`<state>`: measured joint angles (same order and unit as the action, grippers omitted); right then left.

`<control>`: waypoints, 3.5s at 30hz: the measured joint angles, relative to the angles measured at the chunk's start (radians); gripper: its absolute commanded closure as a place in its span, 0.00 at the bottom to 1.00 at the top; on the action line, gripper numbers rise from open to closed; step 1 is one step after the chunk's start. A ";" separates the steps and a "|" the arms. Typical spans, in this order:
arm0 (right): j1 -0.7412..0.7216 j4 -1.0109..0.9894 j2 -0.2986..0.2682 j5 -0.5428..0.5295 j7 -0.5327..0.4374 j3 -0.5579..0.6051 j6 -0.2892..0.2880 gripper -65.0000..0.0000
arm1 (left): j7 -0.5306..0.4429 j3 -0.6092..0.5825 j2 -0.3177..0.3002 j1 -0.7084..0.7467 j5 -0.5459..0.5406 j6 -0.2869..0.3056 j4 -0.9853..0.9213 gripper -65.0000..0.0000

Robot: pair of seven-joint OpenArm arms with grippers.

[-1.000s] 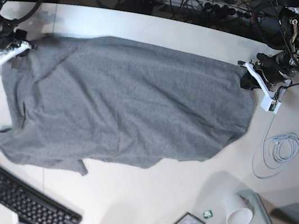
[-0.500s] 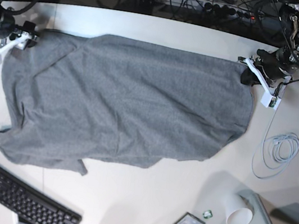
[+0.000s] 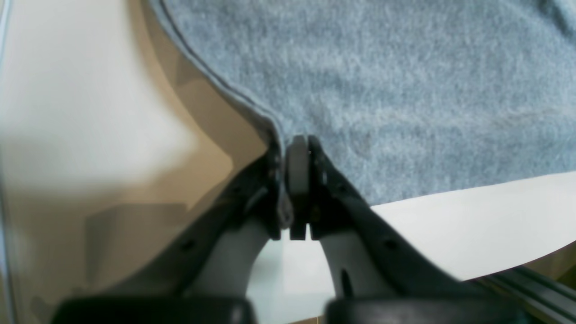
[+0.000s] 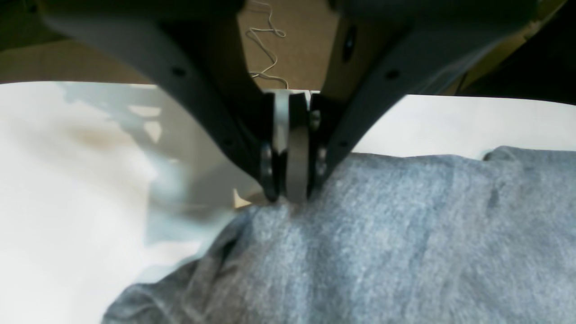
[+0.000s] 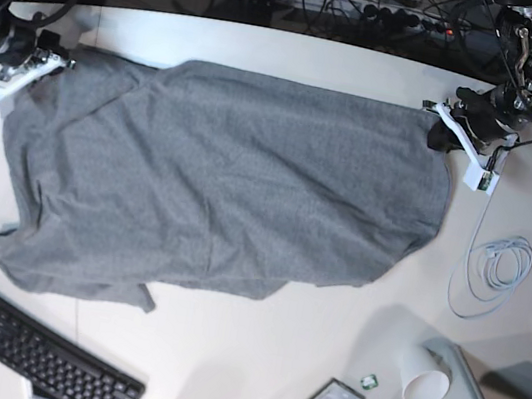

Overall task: Layout the t-shirt on the table in an organized manner, then fold the t-shirt properly
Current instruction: 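Pull the held shirt edge taut with both grippers, then lift the shirt edge slightly with both grippers and drag it outward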

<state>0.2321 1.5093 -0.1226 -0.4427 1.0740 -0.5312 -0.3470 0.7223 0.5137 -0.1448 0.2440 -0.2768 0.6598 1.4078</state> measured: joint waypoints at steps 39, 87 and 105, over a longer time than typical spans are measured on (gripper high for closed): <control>0.168 0.312 0.156 -0.142 0.253 -0.258 -0.122 0.45 | 0.000 -0.002 0.000 0.040 -0.001 0.000 0.004 1.00; 0.193 -0.076 -0.048 -0.149 -0.191 -0.023 -0.107 0.51 | 0.000 0.001 -0.003 0.053 0.000 0.000 0.006 1.00; 0.322 0.222 -0.039 -0.143 -0.113 -0.020 -0.098 1.00 | -0.001 0.000 -0.002 0.163 -0.005 0.000 0.211 1.00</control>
<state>0.5545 1.7313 -0.1616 -0.5861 0.9607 -0.5514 -0.4446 0.7216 0.5133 -0.1463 0.4065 -0.2813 0.6598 1.6192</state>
